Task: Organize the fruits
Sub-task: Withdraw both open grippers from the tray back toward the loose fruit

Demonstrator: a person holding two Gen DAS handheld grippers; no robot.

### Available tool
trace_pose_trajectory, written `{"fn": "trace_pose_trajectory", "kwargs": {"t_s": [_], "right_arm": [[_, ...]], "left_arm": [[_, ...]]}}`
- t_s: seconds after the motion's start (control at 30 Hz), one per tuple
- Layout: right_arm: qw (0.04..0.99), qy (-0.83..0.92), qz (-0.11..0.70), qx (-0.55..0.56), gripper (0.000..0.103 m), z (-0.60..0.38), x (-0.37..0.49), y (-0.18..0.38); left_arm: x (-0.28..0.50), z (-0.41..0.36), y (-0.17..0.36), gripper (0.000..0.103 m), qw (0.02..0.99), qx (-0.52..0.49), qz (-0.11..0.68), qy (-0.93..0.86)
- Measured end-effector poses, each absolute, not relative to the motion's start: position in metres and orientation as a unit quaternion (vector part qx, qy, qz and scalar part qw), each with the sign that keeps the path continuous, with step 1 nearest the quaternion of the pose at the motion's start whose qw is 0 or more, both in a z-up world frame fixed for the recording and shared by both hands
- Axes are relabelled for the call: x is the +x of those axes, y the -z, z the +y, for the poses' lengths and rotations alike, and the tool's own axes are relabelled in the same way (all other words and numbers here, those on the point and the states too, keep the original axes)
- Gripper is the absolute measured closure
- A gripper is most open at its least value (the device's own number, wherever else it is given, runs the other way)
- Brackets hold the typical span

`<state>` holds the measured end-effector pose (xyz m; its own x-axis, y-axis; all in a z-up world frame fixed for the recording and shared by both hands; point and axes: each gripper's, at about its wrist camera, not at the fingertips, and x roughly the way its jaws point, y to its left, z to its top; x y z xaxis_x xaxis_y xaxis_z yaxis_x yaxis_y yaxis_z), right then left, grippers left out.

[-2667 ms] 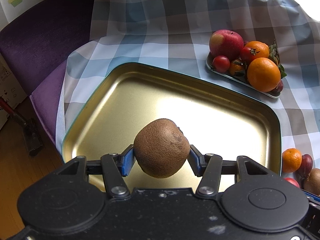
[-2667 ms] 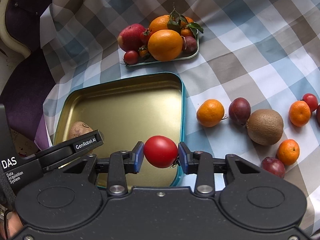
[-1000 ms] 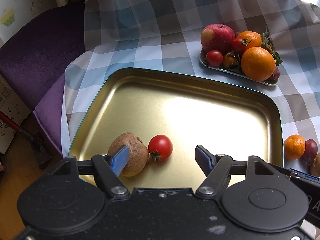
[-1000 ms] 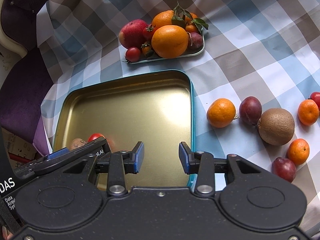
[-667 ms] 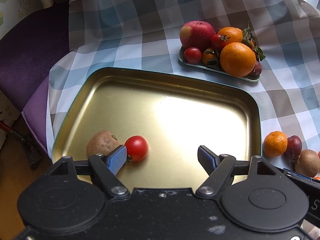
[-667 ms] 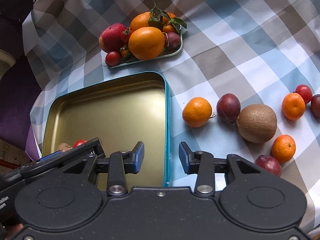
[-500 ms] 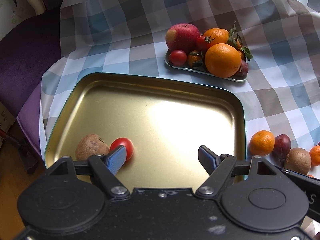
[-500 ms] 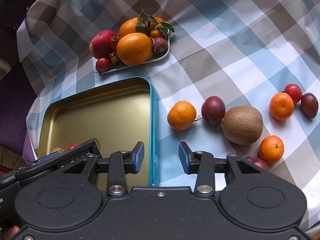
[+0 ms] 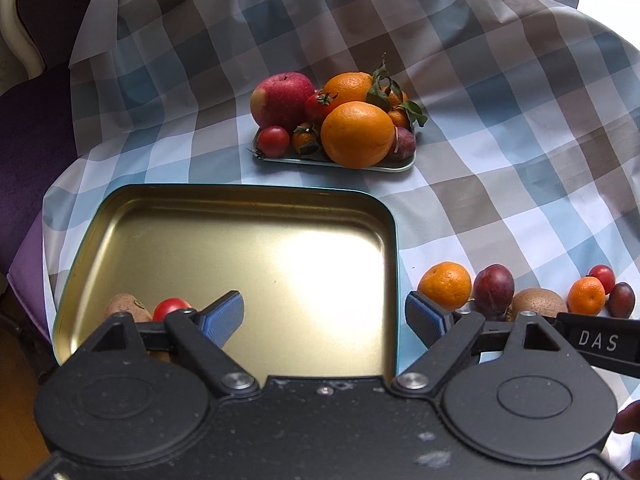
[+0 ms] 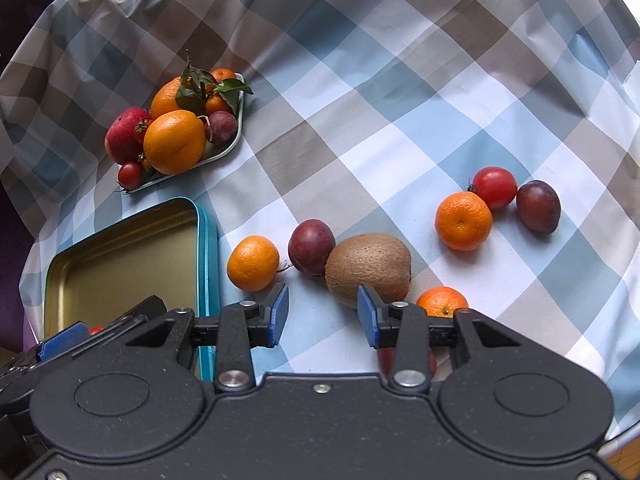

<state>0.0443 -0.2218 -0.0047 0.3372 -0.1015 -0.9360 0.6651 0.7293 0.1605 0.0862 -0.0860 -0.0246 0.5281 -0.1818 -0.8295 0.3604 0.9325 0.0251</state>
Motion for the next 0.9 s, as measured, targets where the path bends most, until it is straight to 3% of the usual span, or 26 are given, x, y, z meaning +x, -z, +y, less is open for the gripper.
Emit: {"fn": "trace_pose_trajectory", "kwargs": {"t_s": [0.57,0.9], "right_arm": [[0.756,0.368,0.473,0.264,0.055,-0.267,-0.008,-0.003],[0.723,0.370,0.487,0.322,0.055,-0.295,-0.036,0.002]], "left_arm": [[0.053,-0.151,0.030,0.009,0.857,0.169,0.450,0.186],[0.056,-0.152,0.025,0.009,0.837,0.071,0.501,0.209]]}}
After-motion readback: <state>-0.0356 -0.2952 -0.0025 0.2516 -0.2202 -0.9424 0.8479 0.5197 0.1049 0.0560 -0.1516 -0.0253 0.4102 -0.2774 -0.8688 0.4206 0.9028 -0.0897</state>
